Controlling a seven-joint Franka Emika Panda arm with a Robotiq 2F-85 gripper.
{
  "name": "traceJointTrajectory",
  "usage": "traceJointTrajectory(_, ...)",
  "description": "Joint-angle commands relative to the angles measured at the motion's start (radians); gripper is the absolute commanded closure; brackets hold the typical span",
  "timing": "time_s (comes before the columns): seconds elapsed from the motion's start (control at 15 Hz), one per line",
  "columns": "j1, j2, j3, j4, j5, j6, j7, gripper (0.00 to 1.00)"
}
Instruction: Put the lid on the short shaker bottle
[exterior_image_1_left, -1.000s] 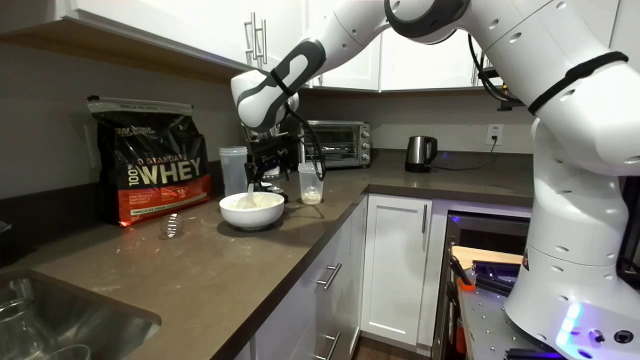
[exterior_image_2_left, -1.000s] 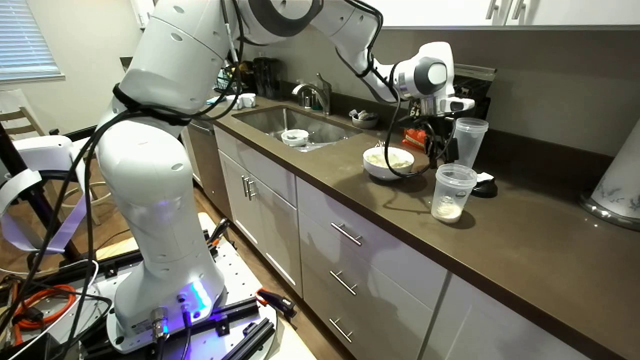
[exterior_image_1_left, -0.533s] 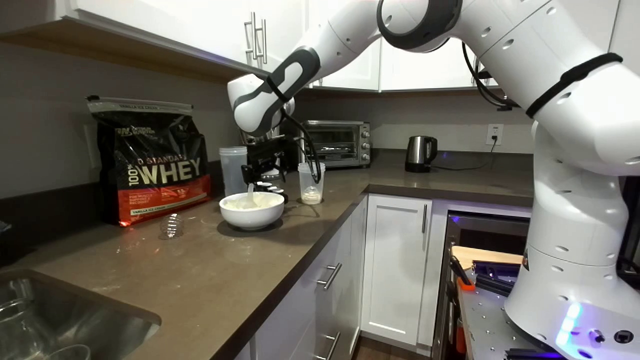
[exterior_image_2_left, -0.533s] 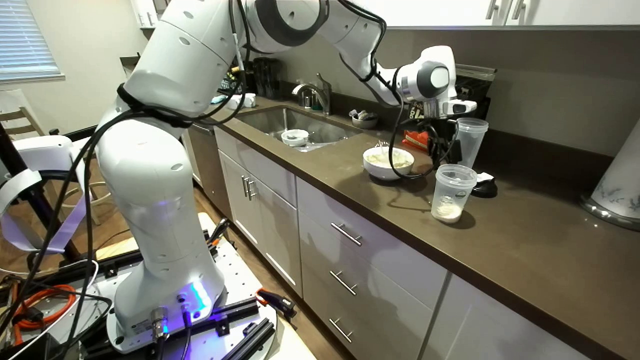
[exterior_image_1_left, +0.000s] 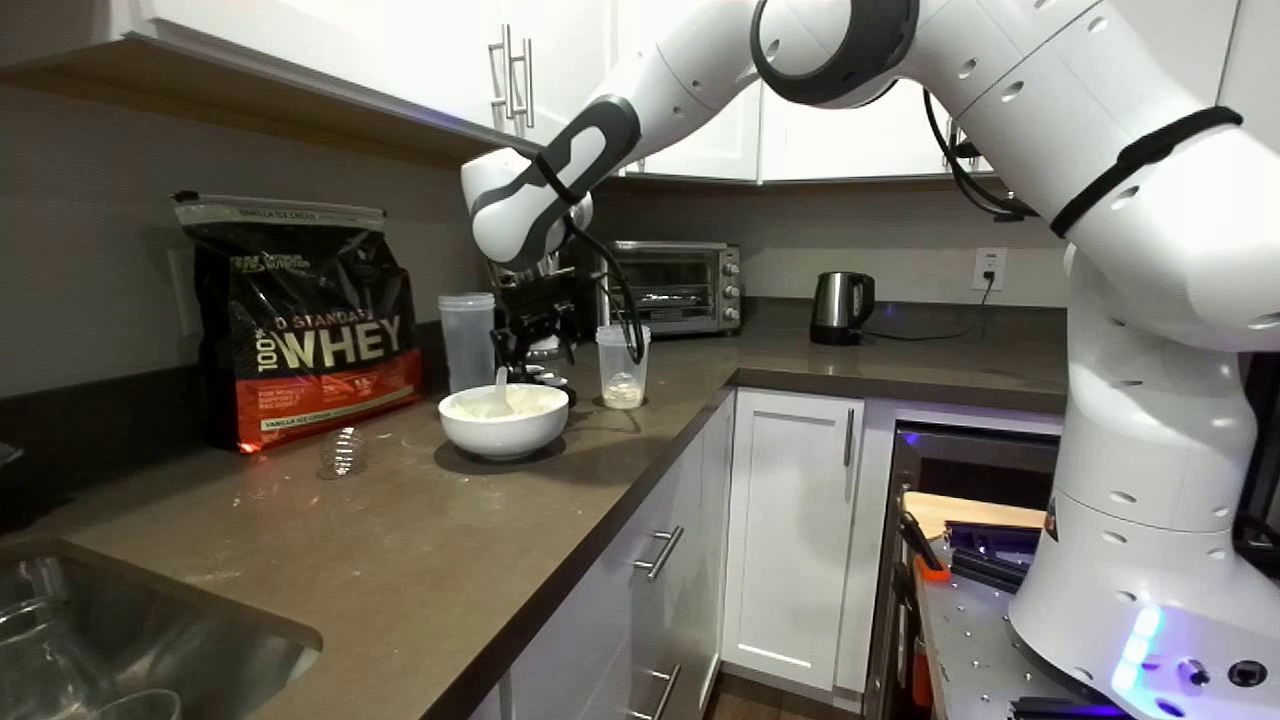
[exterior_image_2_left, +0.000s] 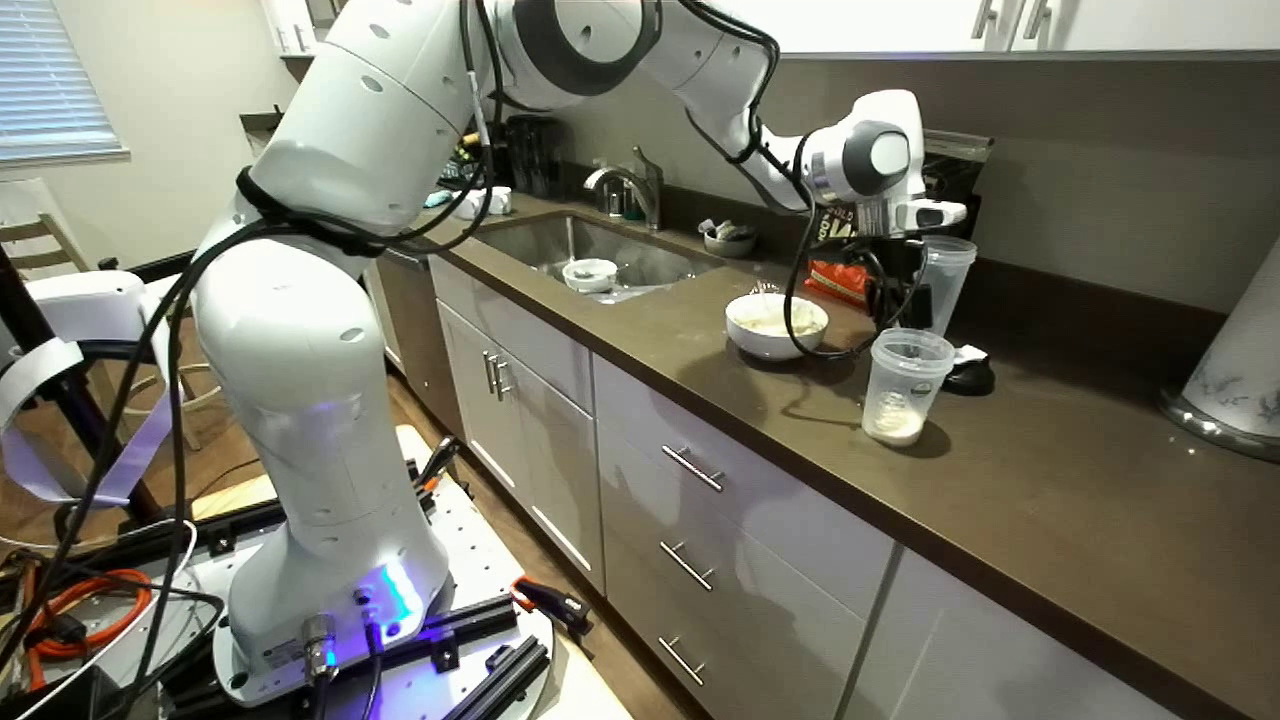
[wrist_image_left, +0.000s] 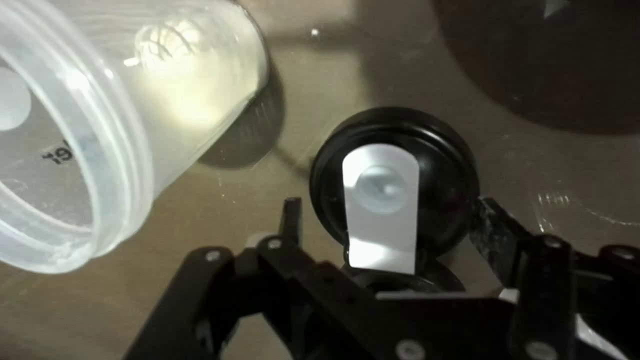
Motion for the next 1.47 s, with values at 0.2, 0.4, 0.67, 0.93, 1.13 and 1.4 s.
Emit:
traceJointTrajectory(0.2, -0.023, 0.010, 0.012, 0.028, 0.058, -0.064, 0.010, 0.18)
traceJointTrajectory(0.4, -0.026, 0.009, 0.014, 0.024, 0.079, -0.059, 0.010, 0.25)
traceJointTrajectory(0.67, -0.030, 0.010, 0.015, 0.022, 0.092, -0.046, 0.004, 0.20)
traceJointTrajectory(0.93, -0.035, 0.012, 0.016, 0.025, 0.092, -0.041, -0.001, 0.21)
traceJointTrajectory(1.13, -0.041, 0.012, 0.018, 0.027, 0.101, -0.042, -0.003, 0.29)
traceJointTrajectory(1.4, -0.045, 0.013, 0.020, 0.027, 0.116, -0.042, -0.003, 0.33)
